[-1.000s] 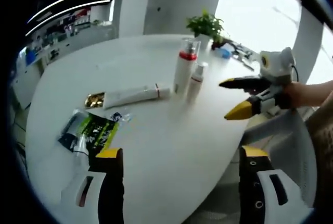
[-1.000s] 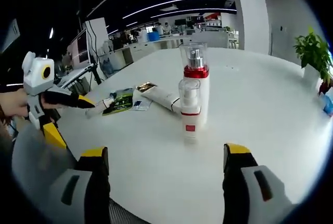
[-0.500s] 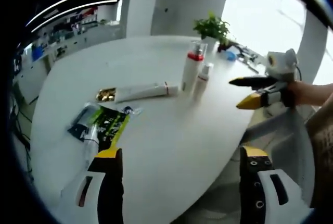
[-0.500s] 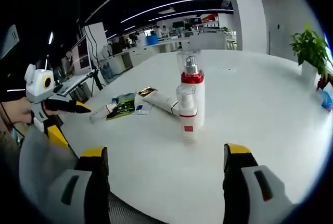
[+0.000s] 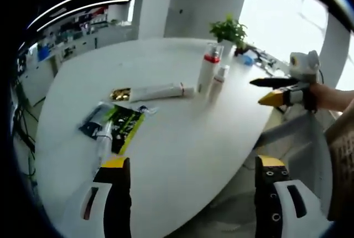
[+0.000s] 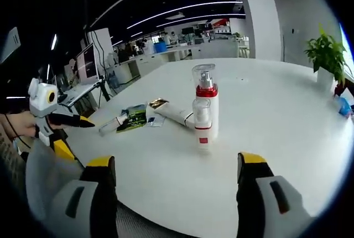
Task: Arrange the skincare products in the storage area until every visible bottle or jar stands upright without overlapping.
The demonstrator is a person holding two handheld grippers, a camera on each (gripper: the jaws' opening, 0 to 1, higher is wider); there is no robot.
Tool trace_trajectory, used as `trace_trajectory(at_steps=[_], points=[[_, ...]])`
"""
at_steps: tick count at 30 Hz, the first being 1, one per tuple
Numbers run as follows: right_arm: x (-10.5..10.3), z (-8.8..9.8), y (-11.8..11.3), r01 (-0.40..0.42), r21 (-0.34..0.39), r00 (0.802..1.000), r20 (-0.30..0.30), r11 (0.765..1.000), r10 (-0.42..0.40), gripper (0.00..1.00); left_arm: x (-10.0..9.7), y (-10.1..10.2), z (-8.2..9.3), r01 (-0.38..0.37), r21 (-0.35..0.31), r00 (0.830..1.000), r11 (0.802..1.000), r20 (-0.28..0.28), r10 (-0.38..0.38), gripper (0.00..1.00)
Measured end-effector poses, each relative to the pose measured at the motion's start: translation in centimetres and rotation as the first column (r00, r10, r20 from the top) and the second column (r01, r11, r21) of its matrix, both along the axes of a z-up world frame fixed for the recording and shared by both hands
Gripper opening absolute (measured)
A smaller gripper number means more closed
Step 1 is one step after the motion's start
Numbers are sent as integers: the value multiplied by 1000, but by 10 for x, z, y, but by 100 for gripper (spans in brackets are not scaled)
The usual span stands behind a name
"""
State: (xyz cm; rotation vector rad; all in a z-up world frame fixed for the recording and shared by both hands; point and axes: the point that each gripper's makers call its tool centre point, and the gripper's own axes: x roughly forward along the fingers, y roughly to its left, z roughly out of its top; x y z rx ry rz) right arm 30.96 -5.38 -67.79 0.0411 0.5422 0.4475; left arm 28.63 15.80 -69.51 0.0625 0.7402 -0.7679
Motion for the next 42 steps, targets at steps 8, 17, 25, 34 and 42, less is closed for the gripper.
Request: trace_trajectory(at_steps=[8,17,25,34,42], points=[[-4,1,2,-6,-15,1000,1,1000,6,91,-6,14,-3,-22,7,1000,1000,-4,22,91],[-4,-1,4,-25,-11,1000,-7,1000,25,90,-11,17,-7,-56,0,998,998,-15,56,90],[-5,-3,5,-31,-12,999,-18,999,31,90,-9,16,-8,-79,-6,997,997,-11,79,90],[-4,-5,8,-65,-28,997,-31,997,64,90,-7,19,-10,-93,-6,996,996,-7,93,89],[5,-1,14,-121,-76,993,-23,990,119,90,-4,22,-10,-109,-20,994,994,-6,109,89]])
